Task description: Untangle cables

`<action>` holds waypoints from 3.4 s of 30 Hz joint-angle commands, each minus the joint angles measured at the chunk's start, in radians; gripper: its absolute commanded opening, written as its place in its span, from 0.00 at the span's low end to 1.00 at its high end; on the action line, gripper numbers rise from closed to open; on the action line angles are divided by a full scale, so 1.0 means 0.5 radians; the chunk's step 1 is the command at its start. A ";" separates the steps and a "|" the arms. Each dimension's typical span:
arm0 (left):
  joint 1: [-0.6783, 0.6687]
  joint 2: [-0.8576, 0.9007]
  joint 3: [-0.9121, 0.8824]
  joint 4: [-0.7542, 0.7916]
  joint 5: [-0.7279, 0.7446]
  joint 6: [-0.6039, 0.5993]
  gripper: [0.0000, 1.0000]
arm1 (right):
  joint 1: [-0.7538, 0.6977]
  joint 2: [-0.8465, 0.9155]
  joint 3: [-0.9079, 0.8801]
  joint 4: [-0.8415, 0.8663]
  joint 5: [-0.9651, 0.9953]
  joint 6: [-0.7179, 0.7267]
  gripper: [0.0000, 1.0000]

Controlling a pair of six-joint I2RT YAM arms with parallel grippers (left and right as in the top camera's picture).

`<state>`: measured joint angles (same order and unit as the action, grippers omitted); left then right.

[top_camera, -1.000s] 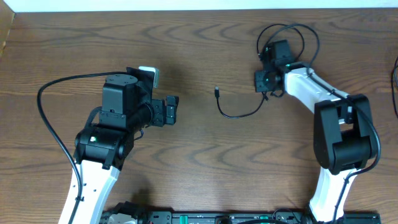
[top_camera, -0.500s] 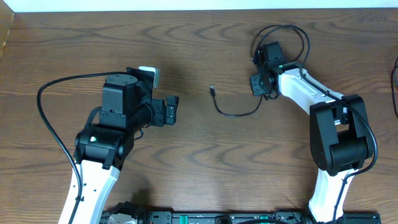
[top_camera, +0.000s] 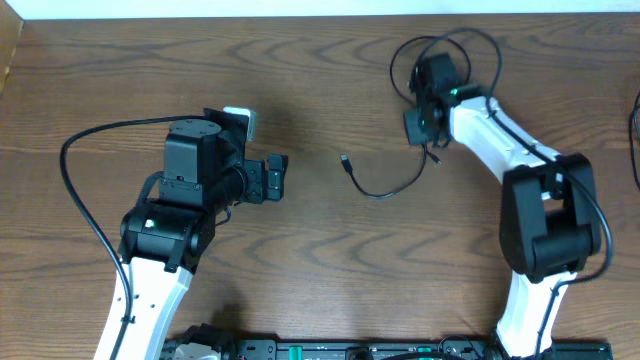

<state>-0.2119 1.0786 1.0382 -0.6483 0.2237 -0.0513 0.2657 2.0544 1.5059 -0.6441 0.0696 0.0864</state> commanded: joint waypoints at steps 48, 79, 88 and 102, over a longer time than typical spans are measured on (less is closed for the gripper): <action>0.008 -0.018 -0.014 0.088 0.054 0.019 0.96 | 0.266 -1.083 0.533 -1.286 0.352 0.217 0.01; 0.008 -0.018 -0.014 0.065 -0.066 0.078 0.96 | 0.781 -1.138 0.224 -1.165 0.372 0.464 0.01; 0.008 -0.018 -0.014 0.080 -0.066 0.078 0.97 | 0.781 -1.587 0.224 -1.157 0.297 0.498 0.01; 0.008 -0.018 -0.014 0.119 -0.051 0.024 0.96 | 0.404 -1.653 0.224 -1.132 0.819 0.452 0.01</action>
<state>-0.2119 1.0779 1.0382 -0.5934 0.2039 -0.0284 0.5346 1.1812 1.6054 -1.2186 0.4026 0.3260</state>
